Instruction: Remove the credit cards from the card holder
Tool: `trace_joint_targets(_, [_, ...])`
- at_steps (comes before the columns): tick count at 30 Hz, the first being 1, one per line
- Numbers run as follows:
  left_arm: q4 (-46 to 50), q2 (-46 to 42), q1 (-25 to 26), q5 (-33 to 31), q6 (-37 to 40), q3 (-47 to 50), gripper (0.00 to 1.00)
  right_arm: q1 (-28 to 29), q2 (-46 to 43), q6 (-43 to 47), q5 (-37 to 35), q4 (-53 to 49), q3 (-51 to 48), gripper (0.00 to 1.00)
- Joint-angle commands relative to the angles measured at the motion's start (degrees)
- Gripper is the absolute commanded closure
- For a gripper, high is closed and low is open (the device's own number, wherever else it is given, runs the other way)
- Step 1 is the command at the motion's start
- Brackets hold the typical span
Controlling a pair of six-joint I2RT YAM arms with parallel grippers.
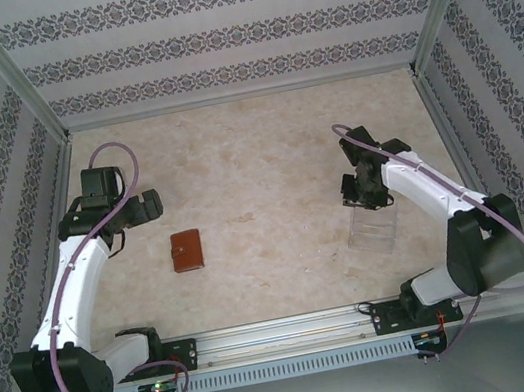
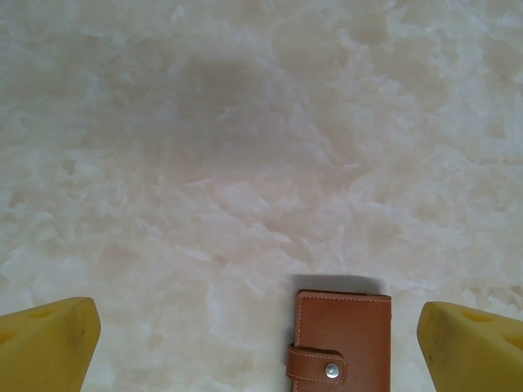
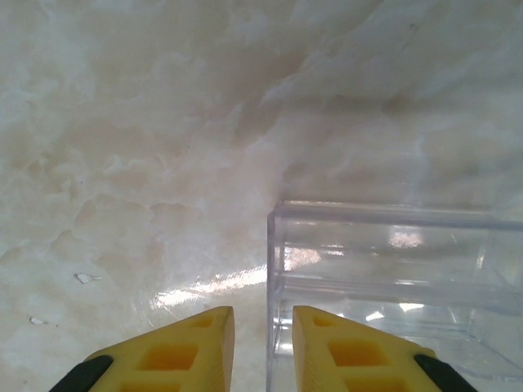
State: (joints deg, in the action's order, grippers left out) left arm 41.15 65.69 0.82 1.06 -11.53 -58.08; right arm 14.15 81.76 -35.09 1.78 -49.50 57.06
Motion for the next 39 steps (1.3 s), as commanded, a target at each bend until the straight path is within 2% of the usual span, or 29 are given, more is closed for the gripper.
trace_joint_targets(1, [-0.24,-0.26,0.59,-1.64,1.69,0.76,0.00,0.66,1.55,-1.18,-0.94,0.96,1.17,0.75])
trace_joint_targets(19, [-0.21,0.43,0.59,-2.09,2.04,0.92,0.00,0.55,6.69,0.90,-2.33,2.02,2.20,0.82])
trace_joint_targets(39, [-0.12,0.58,0.59,-1.54,2.13,1.03,0.00,1.97,6.92,1.70,-2.41,0.91,3.97,0.95])
